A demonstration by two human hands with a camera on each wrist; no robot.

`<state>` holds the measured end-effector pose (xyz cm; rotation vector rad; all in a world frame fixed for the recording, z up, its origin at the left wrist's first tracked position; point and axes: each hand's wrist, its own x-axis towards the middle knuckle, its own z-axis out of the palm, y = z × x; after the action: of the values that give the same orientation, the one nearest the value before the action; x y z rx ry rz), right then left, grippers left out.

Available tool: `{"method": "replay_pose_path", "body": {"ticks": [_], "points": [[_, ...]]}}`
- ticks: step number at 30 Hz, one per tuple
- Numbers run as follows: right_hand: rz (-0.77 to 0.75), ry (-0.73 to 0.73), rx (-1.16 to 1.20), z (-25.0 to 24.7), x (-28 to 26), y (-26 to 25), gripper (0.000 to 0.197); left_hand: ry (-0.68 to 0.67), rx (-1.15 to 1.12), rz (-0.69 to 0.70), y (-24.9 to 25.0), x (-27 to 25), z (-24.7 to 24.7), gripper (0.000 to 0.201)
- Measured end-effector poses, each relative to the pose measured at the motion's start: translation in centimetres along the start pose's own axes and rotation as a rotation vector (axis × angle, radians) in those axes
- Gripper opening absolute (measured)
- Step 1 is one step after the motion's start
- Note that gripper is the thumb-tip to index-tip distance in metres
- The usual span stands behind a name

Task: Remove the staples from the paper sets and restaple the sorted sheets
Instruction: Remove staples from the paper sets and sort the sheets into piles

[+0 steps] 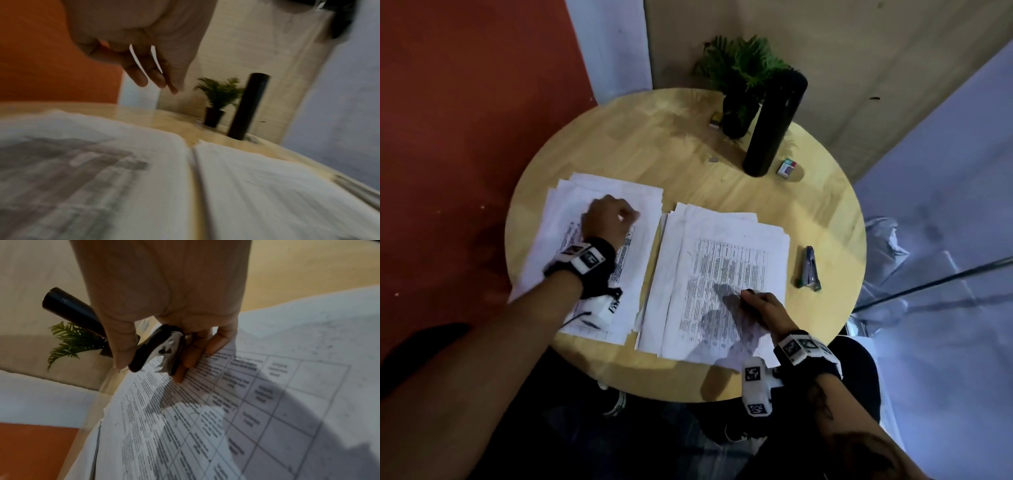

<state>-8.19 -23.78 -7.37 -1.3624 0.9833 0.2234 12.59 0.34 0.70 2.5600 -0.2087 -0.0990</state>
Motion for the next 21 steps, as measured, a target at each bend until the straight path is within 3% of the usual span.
{"method": "replay_pose_path", "body": {"ticks": [2, 4, 7, 8, 16, 21], "points": [[0.01, -0.015, 0.039, 0.0, -0.3, -0.1, 0.054, -0.151, -0.106, -0.036, 2.6, -2.0, 3.3, 0.014], [0.008, -0.01, 0.078, 0.0, -0.8, -0.2, 0.042, -0.241, -0.181, -0.108, 3.9, -3.3, 6.5, 0.024], [-0.004, -0.007, 0.094, 0.0, -1.1, -0.2, 0.026, -0.334, -0.079, -0.214, 4.2, -4.3, 9.9, 0.078], [-0.009, -0.013, 0.104, 0.0, -1.2, -0.2, 0.023, -0.331, -0.076, -0.246, 4.2, -4.4, 10.5, 0.083], [-0.023, -0.062, 0.142, -0.3, -1.4, -0.1, 0.021, -0.408, -0.211, -0.291, 4.8, -1.2, 11.3, 0.055], [-0.016, -0.075, 0.144, -0.3, -1.4, 0.0, 0.022, -0.417, -0.356, -0.303, 3.5, 0.1, 10.8, 0.009]]}}
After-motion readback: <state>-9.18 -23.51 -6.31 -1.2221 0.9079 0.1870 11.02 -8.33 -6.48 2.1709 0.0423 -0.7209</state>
